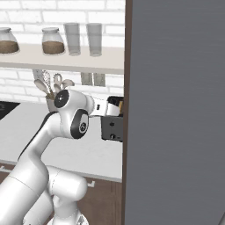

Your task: Start the toaster. Once the lever pops up, take the bread to the plate on the dining counter.

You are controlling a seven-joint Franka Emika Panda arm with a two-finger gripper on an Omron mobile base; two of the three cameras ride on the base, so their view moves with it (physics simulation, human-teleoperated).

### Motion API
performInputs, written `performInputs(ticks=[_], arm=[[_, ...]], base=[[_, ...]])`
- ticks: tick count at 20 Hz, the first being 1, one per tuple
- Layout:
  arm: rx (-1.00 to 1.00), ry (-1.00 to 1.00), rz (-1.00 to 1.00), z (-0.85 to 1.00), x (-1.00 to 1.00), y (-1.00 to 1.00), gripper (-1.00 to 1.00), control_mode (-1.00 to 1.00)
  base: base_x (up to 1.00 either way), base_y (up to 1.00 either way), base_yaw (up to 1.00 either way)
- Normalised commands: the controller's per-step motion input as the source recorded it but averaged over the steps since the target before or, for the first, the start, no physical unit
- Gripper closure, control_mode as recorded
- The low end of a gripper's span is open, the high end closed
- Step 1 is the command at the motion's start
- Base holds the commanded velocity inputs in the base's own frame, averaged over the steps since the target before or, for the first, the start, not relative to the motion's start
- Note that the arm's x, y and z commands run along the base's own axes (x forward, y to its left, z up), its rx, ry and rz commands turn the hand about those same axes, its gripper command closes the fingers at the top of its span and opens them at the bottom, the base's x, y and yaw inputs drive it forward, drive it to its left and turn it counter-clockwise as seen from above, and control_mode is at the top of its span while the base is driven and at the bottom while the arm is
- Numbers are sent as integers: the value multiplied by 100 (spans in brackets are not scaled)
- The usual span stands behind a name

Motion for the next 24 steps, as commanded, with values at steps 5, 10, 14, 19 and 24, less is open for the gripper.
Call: performInputs(ticks=[5,10,14,19,24], arm=[[0,0,0,0,0,0,100,-100],[0,0,0,0,0,0,100,-100],[0,0,0,0,0,0,100,-100],[0,0,0,0,0,0,100,-100],[0,0,0,0,0,0,100,-100]], base=[[0,0,0],[0,0,0],[0,0,0],[0,0,0],[0,0,0]])
